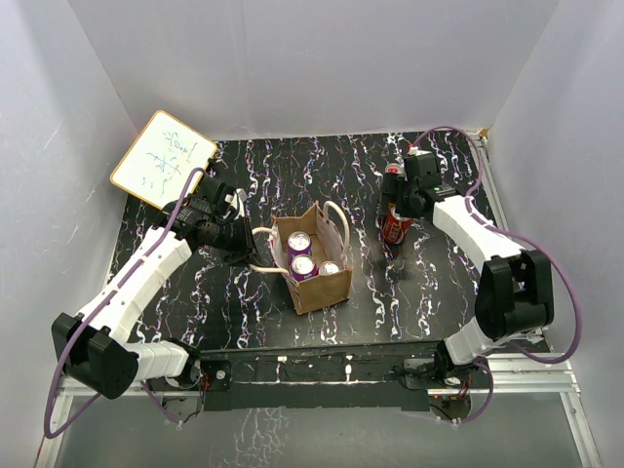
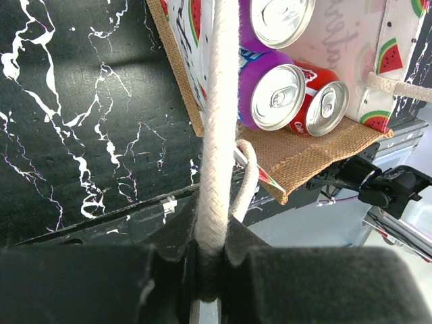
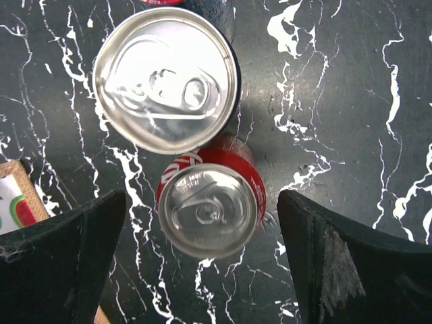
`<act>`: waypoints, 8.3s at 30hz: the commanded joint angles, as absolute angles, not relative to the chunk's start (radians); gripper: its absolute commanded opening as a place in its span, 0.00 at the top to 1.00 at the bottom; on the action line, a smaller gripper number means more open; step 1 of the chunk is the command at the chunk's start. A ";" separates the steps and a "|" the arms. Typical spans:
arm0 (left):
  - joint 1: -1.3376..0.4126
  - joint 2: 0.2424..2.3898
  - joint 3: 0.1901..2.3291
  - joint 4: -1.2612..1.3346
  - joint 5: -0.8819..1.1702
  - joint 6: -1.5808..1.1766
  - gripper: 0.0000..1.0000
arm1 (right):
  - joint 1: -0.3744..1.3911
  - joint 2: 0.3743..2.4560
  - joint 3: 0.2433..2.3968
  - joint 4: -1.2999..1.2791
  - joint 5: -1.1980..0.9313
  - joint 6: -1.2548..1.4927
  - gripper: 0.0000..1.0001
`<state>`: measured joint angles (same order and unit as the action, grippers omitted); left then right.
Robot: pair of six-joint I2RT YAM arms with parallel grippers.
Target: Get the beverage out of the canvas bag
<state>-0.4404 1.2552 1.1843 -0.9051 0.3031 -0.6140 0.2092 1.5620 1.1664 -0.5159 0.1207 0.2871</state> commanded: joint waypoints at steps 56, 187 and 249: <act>-0.436 1.182 1.110 -0.924 0.338 -0.614 1.00 | 0.882 1.825 1.781 -1.003 0.169 0.487 0.15; -0.436 1.268 1.182 -0.948 0.316 -0.566 1.00 | 0.336 1.436 1.013 -0.594 0.369 0.455 0.92; -0.436 1.329 1.197 -0.937 0.299 -0.521 1.00 | 0.841 1.720 1.906 -1.020 0.011 0.283 0.22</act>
